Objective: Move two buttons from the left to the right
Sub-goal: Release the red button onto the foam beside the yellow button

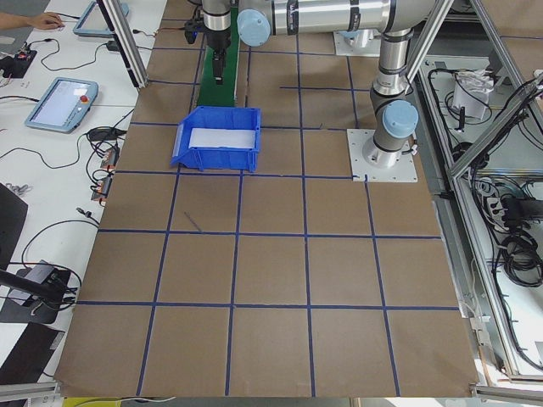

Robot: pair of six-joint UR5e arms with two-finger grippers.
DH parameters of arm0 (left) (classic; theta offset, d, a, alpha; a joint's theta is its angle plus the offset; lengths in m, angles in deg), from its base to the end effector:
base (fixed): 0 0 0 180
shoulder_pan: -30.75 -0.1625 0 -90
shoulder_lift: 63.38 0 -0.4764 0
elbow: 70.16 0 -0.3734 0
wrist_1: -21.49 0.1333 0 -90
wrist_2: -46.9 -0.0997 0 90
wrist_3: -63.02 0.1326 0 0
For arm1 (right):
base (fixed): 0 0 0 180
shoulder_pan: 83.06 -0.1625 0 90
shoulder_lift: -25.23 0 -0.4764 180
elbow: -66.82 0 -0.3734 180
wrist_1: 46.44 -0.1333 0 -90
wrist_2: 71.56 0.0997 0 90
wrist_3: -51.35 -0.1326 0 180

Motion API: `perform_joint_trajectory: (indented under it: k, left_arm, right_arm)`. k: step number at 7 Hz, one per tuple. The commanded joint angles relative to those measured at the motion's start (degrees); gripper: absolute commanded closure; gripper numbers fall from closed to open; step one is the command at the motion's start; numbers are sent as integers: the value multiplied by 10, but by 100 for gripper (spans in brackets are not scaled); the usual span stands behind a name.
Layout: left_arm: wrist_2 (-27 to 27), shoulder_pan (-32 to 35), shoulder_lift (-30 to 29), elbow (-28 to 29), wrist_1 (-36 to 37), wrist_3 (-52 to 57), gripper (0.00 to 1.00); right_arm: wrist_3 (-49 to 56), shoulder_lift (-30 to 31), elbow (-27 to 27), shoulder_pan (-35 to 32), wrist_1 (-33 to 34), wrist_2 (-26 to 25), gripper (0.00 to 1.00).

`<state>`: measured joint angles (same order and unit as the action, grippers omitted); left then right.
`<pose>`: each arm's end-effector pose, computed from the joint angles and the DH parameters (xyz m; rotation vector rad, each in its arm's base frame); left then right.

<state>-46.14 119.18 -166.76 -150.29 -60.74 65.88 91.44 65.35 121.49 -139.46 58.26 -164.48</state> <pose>-0.1100 -0.5954 0.4785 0.0317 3.0836 -0.1114 -0.3516 -0.7578 0.2435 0.1753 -3.0940 -0.0441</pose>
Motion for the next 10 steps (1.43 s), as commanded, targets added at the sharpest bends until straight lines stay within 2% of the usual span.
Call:
perform_joint_trajectory:
  k: [1, 2, 5, 8, 10]
  left_arm:
    - [1, 10, 14, -5, 0, -11, 0]
    - [3, 14, 17, -9, 0, -31, 0]
    - [4, 15, 18, -9, 0, -36, 0]
    - [6, 14, 16, -9, 1, -36, 0]
    - [7, 14, 14, -9, 1, -36, 0]
  right_arm:
    - [3, 0, 0, 1, -3, 1, 44]
    - [3, 1, 0, 1, -5, 1, 36]
    - [5, 28, -5, -1, -26, 2, 34]
    - [14, 139, -8, -44, -119, 3, 34]
    - [8, 187, -6, -110, -156, 3, 31]
